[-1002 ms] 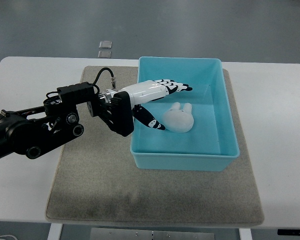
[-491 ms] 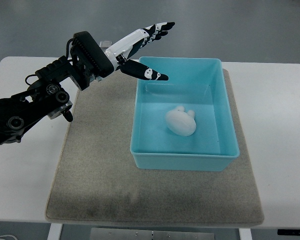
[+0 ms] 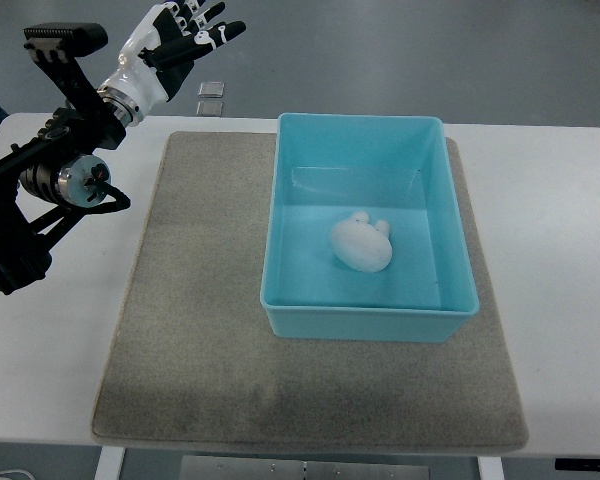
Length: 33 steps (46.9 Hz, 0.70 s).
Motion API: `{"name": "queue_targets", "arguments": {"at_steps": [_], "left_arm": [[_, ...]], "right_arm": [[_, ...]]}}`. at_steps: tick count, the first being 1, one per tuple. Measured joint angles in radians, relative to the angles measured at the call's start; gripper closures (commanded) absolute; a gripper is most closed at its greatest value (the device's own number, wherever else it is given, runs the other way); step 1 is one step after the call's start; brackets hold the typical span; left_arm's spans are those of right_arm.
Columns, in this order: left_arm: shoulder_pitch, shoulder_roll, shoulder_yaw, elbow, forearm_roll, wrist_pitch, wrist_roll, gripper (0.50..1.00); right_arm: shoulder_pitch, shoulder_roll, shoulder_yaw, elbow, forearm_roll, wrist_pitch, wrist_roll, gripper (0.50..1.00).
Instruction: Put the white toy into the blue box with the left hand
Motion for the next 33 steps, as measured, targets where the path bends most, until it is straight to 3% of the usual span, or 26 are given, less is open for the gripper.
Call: {"name": "queue_targets", "arguments": {"at_steps": [8, 21, 33], "left_arm": [[0.028, 0.001, 0.001, 0.083, -0.235, -0.009, 0.001, 0.506], [0.089, -0.015, -0.008, 0.091, -0.447, -0.013, 0.003, 0.506], [0.105, -0.015, -0.015, 0.091, -0.543, -0.087, 0.003, 0.506]], "right_arm": [[0.0, 0.0, 0.0, 0.0, 0.0, 0.0, 0.0, 0.564], [0.0, 0.0, 0.0, 0.0, 0.0, 0.0, 0.0, 0.564], [0.0, 0.0, 0.0, 0.0, 0.0, 0.0, 0.0, 0.564]]}}
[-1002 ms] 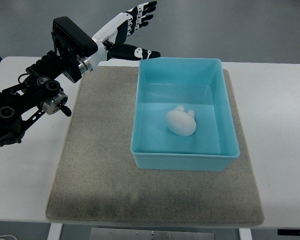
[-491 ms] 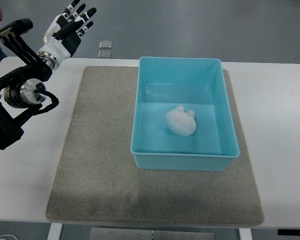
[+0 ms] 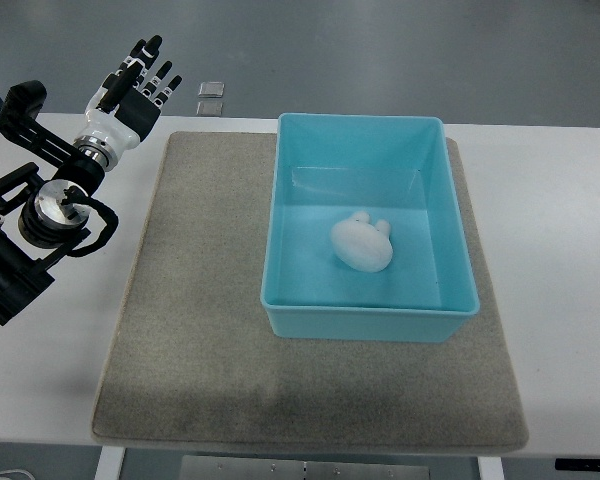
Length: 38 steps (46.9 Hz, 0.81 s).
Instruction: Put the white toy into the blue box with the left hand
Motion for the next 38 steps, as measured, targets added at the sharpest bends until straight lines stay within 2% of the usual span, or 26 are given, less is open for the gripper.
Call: {"name": "queue_targets", "arguments": {"at_steps": [38], "left_arm": [[0.027, 0.016, 0.015, 0.054, 0.017, 0.016, -0.002, 0.506]], "right_arm": [[0.001, 0.0, 0.001, 0.008, -0.005, 0.007, 0.0, 0.564]]}}
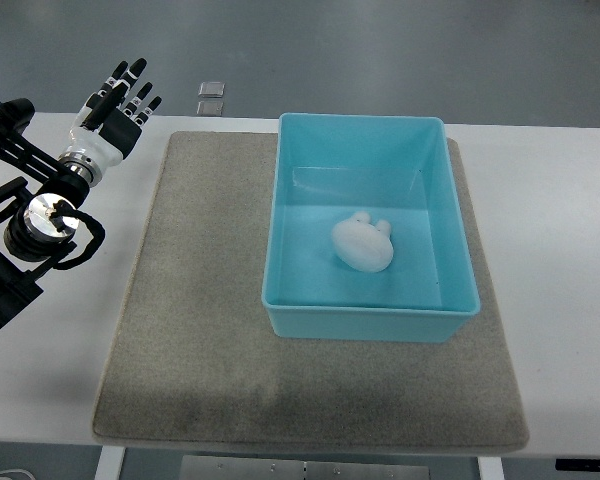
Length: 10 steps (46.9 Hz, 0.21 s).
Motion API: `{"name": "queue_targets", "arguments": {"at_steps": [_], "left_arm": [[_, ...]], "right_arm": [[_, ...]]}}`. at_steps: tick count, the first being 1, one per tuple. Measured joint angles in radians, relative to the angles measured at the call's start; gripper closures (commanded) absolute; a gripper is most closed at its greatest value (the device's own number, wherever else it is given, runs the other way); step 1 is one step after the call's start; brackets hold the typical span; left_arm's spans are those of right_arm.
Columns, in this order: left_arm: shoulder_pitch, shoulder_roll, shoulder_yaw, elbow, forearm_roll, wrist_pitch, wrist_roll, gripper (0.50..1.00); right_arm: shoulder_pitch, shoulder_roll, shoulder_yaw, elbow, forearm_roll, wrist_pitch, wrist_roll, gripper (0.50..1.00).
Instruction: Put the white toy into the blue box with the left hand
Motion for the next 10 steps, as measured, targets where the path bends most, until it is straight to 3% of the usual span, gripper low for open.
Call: {"name": "queue_targets", "arguments": {"at_steps": [10], "left_arm": [[-0.008, 0.001, 0.001, -0.004, 0.0, 0.012, 0.0, 0.506]], "right_arm": [[0.007, 0.0, -0.002, 0.0, -0.002, -0.001, 0.0, 0.564]]}}
